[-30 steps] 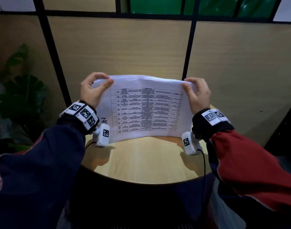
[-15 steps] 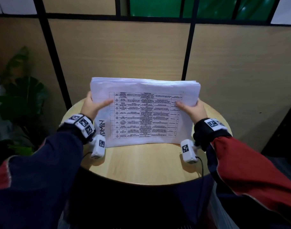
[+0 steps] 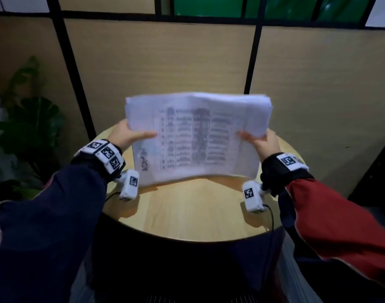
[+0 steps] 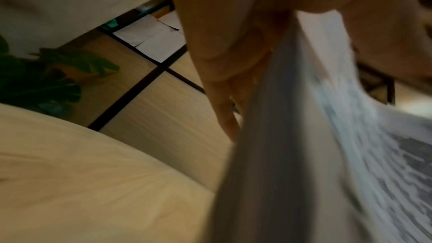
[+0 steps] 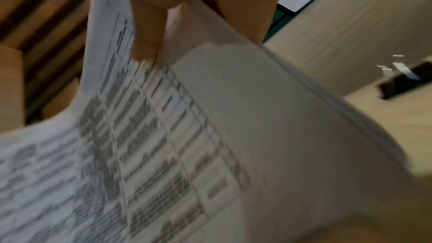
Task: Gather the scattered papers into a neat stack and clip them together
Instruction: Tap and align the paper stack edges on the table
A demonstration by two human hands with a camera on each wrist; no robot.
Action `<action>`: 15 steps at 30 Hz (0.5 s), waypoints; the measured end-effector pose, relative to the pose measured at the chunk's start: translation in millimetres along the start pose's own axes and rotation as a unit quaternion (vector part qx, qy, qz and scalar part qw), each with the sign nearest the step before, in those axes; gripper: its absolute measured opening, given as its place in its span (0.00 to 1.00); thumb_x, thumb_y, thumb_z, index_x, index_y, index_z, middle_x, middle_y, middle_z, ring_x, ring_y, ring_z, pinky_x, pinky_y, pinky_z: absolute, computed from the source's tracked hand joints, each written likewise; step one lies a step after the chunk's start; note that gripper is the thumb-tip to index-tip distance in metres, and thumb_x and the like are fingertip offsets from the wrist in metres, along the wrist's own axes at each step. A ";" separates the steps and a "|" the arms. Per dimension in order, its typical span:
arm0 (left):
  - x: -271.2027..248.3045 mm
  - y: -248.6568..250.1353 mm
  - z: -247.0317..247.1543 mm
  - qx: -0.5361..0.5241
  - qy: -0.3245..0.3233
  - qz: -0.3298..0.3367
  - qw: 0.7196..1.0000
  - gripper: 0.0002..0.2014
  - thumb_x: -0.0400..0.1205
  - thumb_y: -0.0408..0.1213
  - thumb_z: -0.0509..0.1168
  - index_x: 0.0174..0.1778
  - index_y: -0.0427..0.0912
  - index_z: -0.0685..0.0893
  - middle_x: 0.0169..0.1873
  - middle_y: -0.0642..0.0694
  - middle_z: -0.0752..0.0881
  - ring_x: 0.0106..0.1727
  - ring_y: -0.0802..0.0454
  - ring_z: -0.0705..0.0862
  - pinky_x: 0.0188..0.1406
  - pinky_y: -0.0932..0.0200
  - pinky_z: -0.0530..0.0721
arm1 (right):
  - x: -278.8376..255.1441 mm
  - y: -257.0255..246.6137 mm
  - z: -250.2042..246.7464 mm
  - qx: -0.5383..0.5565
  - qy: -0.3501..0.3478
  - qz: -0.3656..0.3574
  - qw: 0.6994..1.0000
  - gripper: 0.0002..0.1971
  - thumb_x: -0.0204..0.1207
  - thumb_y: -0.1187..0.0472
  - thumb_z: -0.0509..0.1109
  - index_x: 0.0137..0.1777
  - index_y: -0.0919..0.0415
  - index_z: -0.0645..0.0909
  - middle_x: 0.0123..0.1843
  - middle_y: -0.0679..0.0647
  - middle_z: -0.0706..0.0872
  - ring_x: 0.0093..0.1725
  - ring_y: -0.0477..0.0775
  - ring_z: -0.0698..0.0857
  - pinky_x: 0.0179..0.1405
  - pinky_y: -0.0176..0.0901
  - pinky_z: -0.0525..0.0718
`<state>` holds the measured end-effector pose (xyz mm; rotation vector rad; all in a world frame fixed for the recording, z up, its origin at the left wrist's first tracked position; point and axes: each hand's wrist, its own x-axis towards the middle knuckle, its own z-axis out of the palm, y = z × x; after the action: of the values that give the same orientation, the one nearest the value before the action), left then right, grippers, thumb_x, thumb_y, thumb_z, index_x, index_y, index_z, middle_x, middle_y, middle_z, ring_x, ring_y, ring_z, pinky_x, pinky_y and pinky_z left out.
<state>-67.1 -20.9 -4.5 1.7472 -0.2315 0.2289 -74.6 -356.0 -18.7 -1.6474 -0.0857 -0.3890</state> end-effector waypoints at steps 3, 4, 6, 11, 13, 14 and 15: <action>-7.9 -13.4 -1.0 0.030 -0.086 -0.054 0.994 0.41 0.43 0.41 0.82 0.55 0.40 0.84 0.56 0.36 0.87 0.59 0.40 0.85 0.61 0.38 0.82 | -1.5 27.5 -7.1 -0.010 -0.064 0.054 0.996 0.34 0.35 0.38 0.86 0.44 0.51 0.86 0.53 0.58 0.89 0.56 0.64 0.87 0.62 0.66 0.81; -6.4 -12.0 -0.4 0.027 -0.081 -0.042 0.995 0.42 0.45 0.39 0.79 0.59 0.35 0.81 0.59 0.33 0.84 0.61 0.37 0.83 0.62 0.36 0.80 | 2.4 28.6 -7.5 0.000 -0.060 0.053 0.997 0.37 0.33 0.37 0.86 0.45 0.51 0.86 0.54 0.59 0.89 0.57 0.66 0.86 0.62 0.67 0.81; -1.5 -6.9 -0.6 -0.002 -0.058 -0.025 0.998 0.45 0.47 0.37 0.77 0.64 0.31 0.77 0.62 0.29 0.81 0.64 0.35 0.80 0.62 0.33 0.79 | 8.7 21.1 -8.1 0.024 -0.045 0.055 0.997 0.37 0.34 0.41 0.87 0.47 0.53 0.86 0.56 0.60 0.89 0.56 0.65 0.87 0.62 0.66 0.82; 4.3 -5.3 -3.0 -0.008 -0.048 -0.016 0.999 0.40 0.48 0.36 0.78 0.60 0.36 0.80 0.61 0.32 0.83 0.65 0.34 0.80 0.60 0.31 0.80 | 11.6 14.6 -8.5 0.032 -0.043 0.043 0.998 0.32 0.38 0.41 0.87 0.44 0.52 0.87 0.54 0.59 0.89 0.56 0.64 0.87 0.62 0.64 0.82; -2.4 -11.5 -1.3 0.023 -0.076 -0.057 0.995 0.36 0.46 0.39 0.78 0.55 0.43 0.82 0.53 0.41 0.88 0.62 0.35 0.82 0.56 0.35 0.83 | 6.4 18.5 -7.7 0.026 -0.055 0.056 0.997 0.25 0.48 0.50 0.86 0.46 0.54 0.87 0.54 0.59 0.89 0.56 0.65 0.87 0.62 0.65 0.82; -4.0 -16.0 -0.7 0.036 -0.086 -0.075 0.993 0.34 0.46 0.39 0.78 0.52 0.46 0.83 0.51 0.43 0.89 0.61 0.36 0.83 0.55 0.35 0.84 | 3.7 18.3 -6.8 0.019 -0.051 0.056 0.997 0.21 0.52 0.54 0.83 0.46 0.56 0.86 0.54 0.59 0.89 0.55 0.64 0.87 0.62 0.66 0.82; -4.1 -18.9 -1.1 0.047 -0.090 -0.088 0.991 0.33 0.47 0.39 0.79 0.51 0.48 0.83 0.51 0.43 0.89 0.61 0.36 0.83 0.55 0.35 0.84 | 2.1 16.0 -6.1 0.011 -0.038 0.051 0.998 0.16 0.56 0.58 0.82 0.45 0.56 0.86 0.52 0.59 0.89 0.52 0.62 0.88 0.62 0.64 0.82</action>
<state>-65.8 -16.2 -23.3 1.8708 -0.1980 -0.0464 -69.3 -364.3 -32.8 -1.6384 -0.0613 -0.2470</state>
